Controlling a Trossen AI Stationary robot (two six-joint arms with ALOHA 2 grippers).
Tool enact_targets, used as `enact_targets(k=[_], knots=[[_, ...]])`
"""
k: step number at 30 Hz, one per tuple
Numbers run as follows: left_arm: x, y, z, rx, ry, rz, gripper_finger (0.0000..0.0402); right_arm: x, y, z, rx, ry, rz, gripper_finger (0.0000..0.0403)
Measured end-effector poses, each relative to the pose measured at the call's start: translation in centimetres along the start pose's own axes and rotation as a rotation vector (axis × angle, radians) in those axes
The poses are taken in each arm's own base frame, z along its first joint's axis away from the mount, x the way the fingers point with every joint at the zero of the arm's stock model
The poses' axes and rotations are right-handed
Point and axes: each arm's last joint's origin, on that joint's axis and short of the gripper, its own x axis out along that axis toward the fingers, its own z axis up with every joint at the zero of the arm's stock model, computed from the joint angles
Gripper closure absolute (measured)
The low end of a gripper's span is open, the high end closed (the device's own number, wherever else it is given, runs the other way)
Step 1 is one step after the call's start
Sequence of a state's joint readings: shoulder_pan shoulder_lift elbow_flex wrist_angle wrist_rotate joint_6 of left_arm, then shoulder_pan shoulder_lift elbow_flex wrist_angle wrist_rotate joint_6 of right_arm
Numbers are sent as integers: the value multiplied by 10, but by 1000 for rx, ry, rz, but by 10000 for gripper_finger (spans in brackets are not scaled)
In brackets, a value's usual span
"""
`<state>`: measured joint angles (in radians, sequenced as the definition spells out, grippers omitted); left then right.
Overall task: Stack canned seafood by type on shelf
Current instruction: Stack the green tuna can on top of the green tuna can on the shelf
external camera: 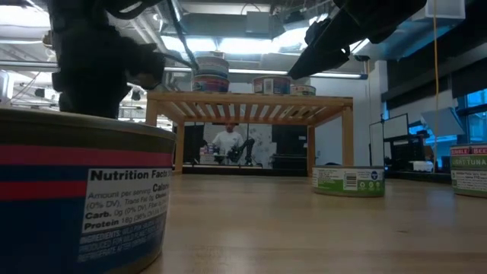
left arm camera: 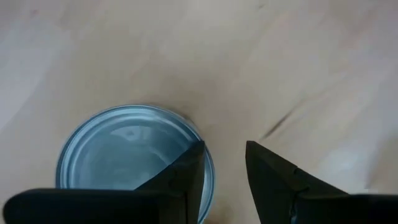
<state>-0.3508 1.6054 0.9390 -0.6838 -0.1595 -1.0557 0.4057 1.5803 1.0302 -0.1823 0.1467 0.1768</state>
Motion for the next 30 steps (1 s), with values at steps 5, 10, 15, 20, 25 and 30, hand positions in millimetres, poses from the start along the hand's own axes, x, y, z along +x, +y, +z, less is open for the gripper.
enact_targets(k=[5,10,15,20,25,30], knots=[[0,-8,5,-16,-47,-85,290,0,0,0,0,0,0,95],[-2,-17,10,-34,-99,-176,290,0,0,0,0,-1,0,95],[-8,-25,15,-17,-136,-254,290,0,0,0,0,-1,0,95],[-29,-24,22,11,-134,-283,290,0,0,0,0,-4,1,95],[-51,0,22,-16,-82,-198,290,1,1,4,-10,-45,8,95],[-66,30,20,-42,-7,-58,290,5,3,13,-111,-141,15,95]])
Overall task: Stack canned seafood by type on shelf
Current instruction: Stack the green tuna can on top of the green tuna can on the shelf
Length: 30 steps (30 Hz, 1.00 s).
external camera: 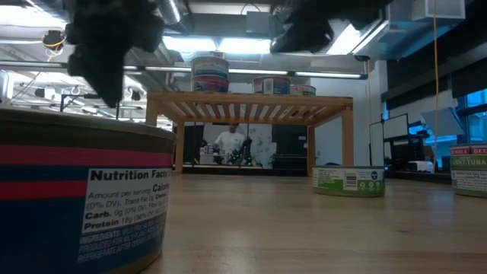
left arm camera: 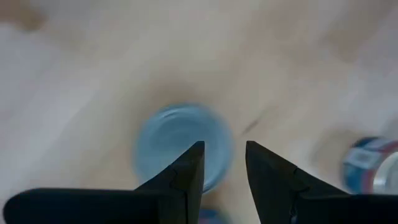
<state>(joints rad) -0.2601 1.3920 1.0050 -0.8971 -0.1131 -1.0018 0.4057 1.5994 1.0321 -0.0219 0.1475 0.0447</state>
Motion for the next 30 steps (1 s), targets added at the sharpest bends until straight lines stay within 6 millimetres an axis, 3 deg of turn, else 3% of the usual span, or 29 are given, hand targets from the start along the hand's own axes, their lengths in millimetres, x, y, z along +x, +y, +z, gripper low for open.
enact_targets(k=[4,14,30], knots=[[-2,19,0,-37,67,122,290,4,0,5,-103,-68,-8,95],[33,51,-6,-89,223,145,290,28,2,3,-319,-156,-100,95],[59,60,-12,-80,227,19,290,58,6,-10,-448,-190,-130,95]])
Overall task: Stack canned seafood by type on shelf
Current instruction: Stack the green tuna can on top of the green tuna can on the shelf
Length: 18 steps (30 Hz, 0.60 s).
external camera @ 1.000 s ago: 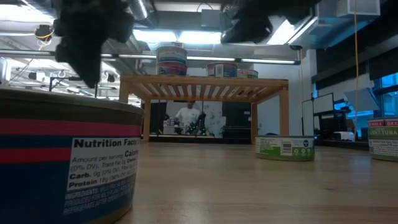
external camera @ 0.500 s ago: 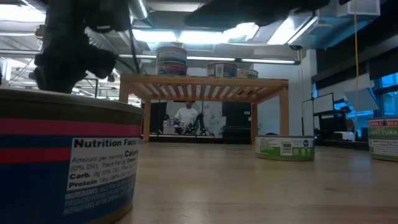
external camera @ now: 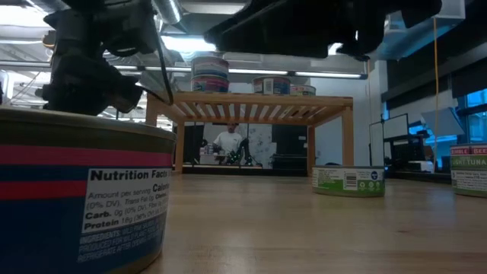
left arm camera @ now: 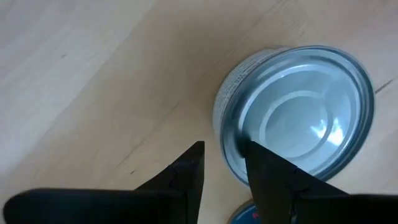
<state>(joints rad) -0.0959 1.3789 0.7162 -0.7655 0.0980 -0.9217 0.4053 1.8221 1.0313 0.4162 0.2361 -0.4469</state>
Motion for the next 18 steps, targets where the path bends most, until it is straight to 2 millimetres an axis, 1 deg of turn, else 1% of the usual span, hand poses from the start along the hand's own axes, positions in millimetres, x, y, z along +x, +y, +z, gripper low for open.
enact_targets(k=[4,9,13,18], knots=[[5,2,-1,-10,1,-29,290,2,2,-2,-5,8,4,95],[7,-3,1,1,-1,-112,297,2,2,-2,-5,6,3,95],[8,-8,4,9,-39,-156,328,3,2,-3,-34,9,5,95],[7,-9,6,8,-54,-168,369,11,9,-13,-181,33,21,95]])
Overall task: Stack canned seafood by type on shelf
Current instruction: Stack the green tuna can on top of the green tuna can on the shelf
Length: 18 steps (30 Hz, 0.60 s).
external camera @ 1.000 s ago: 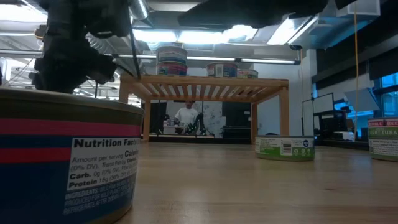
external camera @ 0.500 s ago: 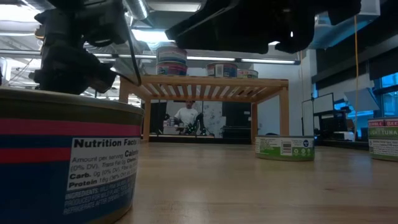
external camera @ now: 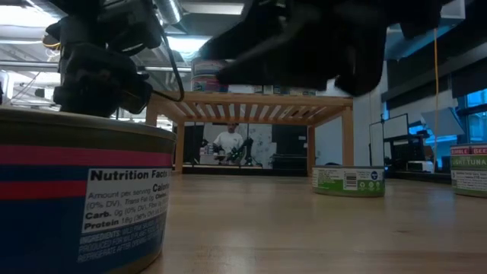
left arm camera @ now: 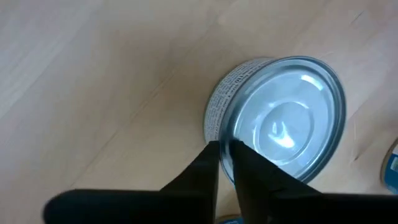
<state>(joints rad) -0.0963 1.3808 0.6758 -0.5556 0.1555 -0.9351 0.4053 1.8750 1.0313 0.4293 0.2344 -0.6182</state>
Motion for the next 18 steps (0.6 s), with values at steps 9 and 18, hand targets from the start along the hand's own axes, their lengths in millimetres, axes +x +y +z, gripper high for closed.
enact_targets(k=[9,18], knots=[[1,-2,2,-31,-16,-22,397,21,18,-18,-152,21,-10,95],[13,-12,10,-67,-47,-85,397,39,19,-14,-234,40,-47,95]])
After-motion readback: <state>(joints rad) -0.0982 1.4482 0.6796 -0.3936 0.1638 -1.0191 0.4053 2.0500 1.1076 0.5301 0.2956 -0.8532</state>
